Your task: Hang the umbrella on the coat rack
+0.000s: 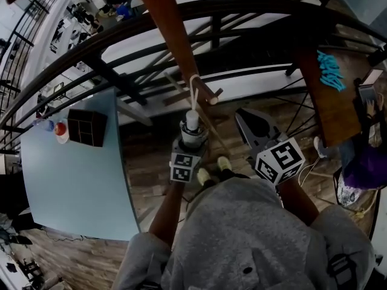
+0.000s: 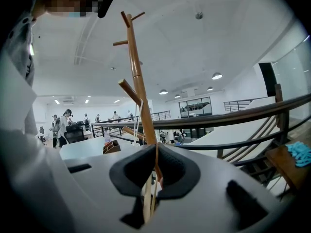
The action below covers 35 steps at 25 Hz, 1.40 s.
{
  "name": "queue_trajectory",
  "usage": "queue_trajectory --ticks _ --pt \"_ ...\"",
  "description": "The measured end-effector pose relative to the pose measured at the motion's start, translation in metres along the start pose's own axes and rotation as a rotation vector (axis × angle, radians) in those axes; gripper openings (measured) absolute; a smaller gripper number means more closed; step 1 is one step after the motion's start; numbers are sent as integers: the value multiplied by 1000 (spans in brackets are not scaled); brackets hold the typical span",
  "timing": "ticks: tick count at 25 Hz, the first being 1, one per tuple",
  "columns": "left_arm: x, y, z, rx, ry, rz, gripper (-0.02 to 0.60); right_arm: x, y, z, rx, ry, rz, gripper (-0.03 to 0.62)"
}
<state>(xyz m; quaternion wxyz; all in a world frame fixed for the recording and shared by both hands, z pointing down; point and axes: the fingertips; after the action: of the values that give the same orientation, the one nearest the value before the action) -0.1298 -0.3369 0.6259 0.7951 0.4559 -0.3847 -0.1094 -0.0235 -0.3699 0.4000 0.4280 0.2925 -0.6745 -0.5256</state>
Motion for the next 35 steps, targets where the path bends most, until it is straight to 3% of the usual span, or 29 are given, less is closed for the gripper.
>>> queue_trajectory --ticks 4,13,19,21,23,27,30,35 --pt "-3 -5 1 -38 15 -31 325 1 1 5 1 2 6 31" --pt "-19 -21 2 -35 4 -86 324 0 4 16 -5 10 12 31" --pt "-46 -47 -7 -23 -6 -166 317 2 6 26 -9 25 9 31" --pt "-61 -59 -8 -24 -42 -186 284 3 4 29 -7 34 2 31" --pt "-78 -70 -8 -23 -106 -197 177 2 3 31 -5 45 -2 31" --pt "-105 -89 -7 -21 -204 -247 35 -2 0 35 10 64 -10 31" --pt "-123 -98 -7 -41 -229 -275 15 -7 -1 42 12 75 -19 31" --pt "-144 -115 -16 -8 -221 -322 15 -14 2 46 9 100 -18 31"
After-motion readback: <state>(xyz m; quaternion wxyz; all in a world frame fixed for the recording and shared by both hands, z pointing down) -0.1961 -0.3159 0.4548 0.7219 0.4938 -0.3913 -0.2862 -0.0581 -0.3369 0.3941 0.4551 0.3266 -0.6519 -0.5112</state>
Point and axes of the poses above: the fingertips, and each gripper's own axes: x forward along the fingers, z to its left, y out of its underside, and after that the axes turned 15 degrees about y, right-handed
